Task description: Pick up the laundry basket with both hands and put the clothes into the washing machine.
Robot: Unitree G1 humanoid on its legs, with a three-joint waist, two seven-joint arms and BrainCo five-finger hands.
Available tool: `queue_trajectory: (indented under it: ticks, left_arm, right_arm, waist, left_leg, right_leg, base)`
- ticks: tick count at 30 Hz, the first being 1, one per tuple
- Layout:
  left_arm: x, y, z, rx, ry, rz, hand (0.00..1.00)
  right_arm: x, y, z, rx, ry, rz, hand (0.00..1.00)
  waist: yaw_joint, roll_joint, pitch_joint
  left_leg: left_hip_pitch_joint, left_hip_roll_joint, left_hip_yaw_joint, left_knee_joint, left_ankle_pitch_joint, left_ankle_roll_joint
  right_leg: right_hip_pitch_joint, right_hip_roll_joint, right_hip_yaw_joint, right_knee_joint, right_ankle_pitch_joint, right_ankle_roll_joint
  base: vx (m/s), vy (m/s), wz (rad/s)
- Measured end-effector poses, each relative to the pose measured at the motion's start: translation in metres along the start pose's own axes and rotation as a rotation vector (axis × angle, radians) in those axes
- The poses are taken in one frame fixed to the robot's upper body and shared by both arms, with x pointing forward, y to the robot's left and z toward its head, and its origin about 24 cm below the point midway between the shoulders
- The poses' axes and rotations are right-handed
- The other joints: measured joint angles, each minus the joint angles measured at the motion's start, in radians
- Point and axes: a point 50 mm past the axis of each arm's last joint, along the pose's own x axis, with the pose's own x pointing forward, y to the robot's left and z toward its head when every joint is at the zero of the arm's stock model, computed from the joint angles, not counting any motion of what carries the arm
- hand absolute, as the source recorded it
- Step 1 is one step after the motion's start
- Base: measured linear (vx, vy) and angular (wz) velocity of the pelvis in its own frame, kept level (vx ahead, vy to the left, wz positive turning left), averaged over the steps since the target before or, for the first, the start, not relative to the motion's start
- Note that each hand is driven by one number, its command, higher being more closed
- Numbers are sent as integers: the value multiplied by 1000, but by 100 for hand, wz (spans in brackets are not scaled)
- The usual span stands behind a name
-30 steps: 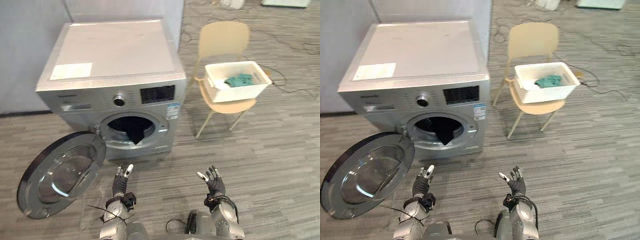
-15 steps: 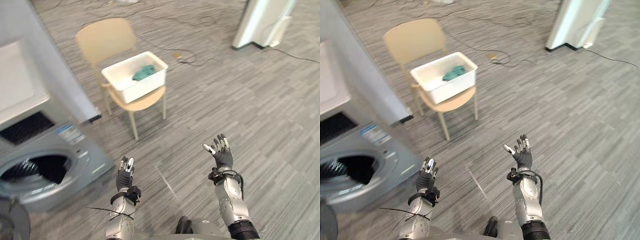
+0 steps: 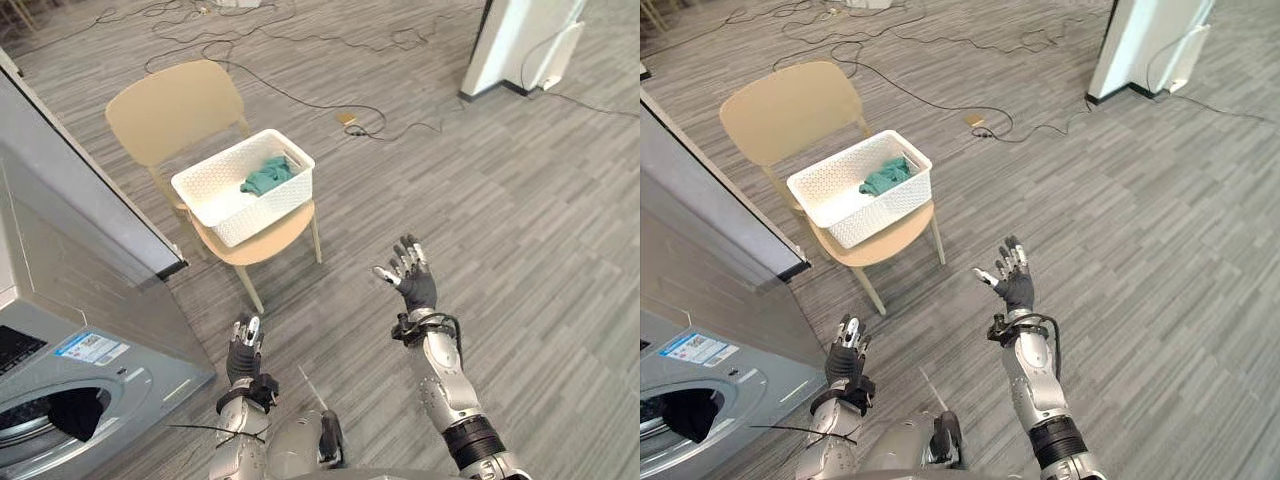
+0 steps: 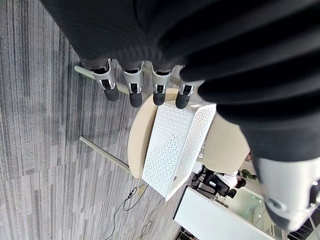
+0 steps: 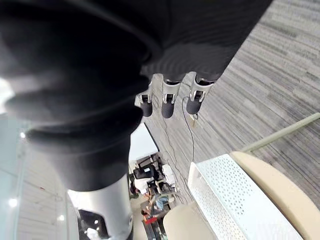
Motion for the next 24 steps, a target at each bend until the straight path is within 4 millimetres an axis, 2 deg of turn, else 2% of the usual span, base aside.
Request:
queue_trajectory:
  ticks: [1,2,4,5,7,8,9,10,11,12,13,14,15,16,17,18,20,22,24]
  left_arm:
    - [0,0,0,14,10,-10,0]
    - [1,-1,0,30,12,-22,0]
    - [1,-3,4,58,1,-46,0]
    - [2,-4,6,65,-6,-57,0]
    - [2,-6,9,64,-18,-67,0]
    - [2,-5,7,64,-12,-63,0]
    - [2,-5,6,64,-8,-61,0]
    - [2,-5,4,66,2,-57,0]
    - [2,-4,2,67,11,-51,0]
    - [2,-3,1,70,16,-49,0]
    - [2,-2,0,72,20,-45,0]
    - [2,1,0,85,17,-42,0]
    - [0,4,-1,92,22,-36,0]
    - [0,2,-9,81,52,-24,0]
    - [-3,3,-11,71,57,-14,0]
    - [-8,2,-17,54,72,-12,0]
    - [-14,4,-24,42,94,-2,0]
    - [-16,6,-25,42,102,-9,0]
    - [-18,6,-26,41,109,-14,0]
  right_arm:
    - [-1,5,-2,8,7,20,0]
    - [-1,6,-1,11,5,29,0]
    - [-2,10,4,15,-22,39,0]
    - [-2,11,8,6,-39,45,0]
    - [-2,10,14,-9,-67,50,0]
    - [-4,8,15,-12,-71,42,0]
    - [-5,6,15,-21,-70,36,0]
    - [-6,1,15,-70,-72,20,0]
    - [-6,-3,17,-116,-81,10,0]
    - [-6,-6,18,-154,-85,6,0]
    - [-9,-10,23,-202,-102,-4,0]
    - [-12,-14,27,-251,-122,-21,0]
    - [-12,-16,29,-267,-127,-28,0]
    - [-14,-28,34,-336,-134,-54,0]
    - [-14,-33,36,-371,-137,-68,0]
    - [-16,-42,44,-429,-158,-99,0]
    - [-17,-57,59,-512,-205,-169,0]
    - [-15,-71,67,-594,-211,-237,0]
    - [-11,-76,75,-664,-233,-272,0]
  waist:
    - [-8,-12,0]
    - [-24,-12,-1]
    - [-26,-18,-8]
    - [-26,-24,-13]
    - [-32,-32,-20]
    - [-30,-34,-21]
    - [-32,-40,-24]
    - [-41,-31,-20]
    - [-51,-34,-22]
    - [-52,-30,-20]
    - [-52,-27,-17]
    - [-54,-50,-27]
    - [-56,-60,-30]
    - [-76,-21,-37]
    - [-75,-13,-41]
    - [-73,-6,-46]
    - [-80,-4,-48]
    - [-79,-3,-46]
    - [-70,-10,-36]
  left_leg:
    - [52,-23,-40,-7,-2,4]
    - [106,-34,-90,-22,-5,8]
    - [168,-38,-152,-68,-5,8]
    - [186,-40,-184,-92,-6,5]
    - [196,-40,-282,-122,-15,-26]
    - [199,-40,-337,-136,-16,-46]
    - [201,-37,-367,-140,-17,-57]
    - [203,-35,-424,-140,-22,-80]
    - [214,-20,-472,-141,-40,-113]
    - [223,-10,-496,-140,-49,-128]
    - [236,4,-542,-138,-66,-159]
    - [242,16,-594,-137,-91,-204]
    - [246,21,-626,-138,-102,-222]
    - [245,70,-703,-139,-105,-253]
    - [239,93,-719,-139,-87,-280]
    - [229,118,-750,-142,-42,-304]
    - [182,169,-795,-156,44,-336]
    - [117,207,-805,-79,117,-316]
    - [43,209,-799,60,172,-307]
  right_leg:
    - [-46,-41,3,185,15,41]
    - [-71,-65,3,315,13,38]
    - [-120,-97,-3,385,10,14]
    - [-152,-118,-10,373,9,-22]
    - [-216,-158,-18,243,-25,-80]
    - [-249,-153,41,108,-34,-93]
    - [-259,-144,86,28,-34,-93]
    - [-272,-128,191,-126,-29,-87]
    - [-282,-112,299,-256,-9,-59]
    - [-283,-106,351,-322,16,-43]
    - [-277,-107,422,-441,80,-23]
    - [-272,-115,471,-506,150,6]
    - [-272,-118,477,-491,202,39]
    - [-277,-85,411,-392,166,42]
    - [-284,-77,379,-358,133,24]
    - [-300,-74,322,-291,85,-9]
    - [-291,-60,219,-246,31,-60]
    - [-239,-28,120,-278,25,-99]
    - [-172,-2,75,-328,36,-126]
  base:
    - [541,-27,88]
    - [421,-60,105]
    - [340,-84,108]
    - [359,-123,116]
    - [360,-186,119]
    - [309,-212,110]
    - [362,-321,133]
    - [304,-301,139]
    - [367,-408,138]
    - [325,-424,127]
    - [391,-591,128]
    - [312,-565,134]
    - [272,-617,156]
    - [184,-481,124]
    - [228,-557,137]
    - [168,-421,106]
    - [211,-584,124]
    - [217,-572,115]
    - [110,-355,69]
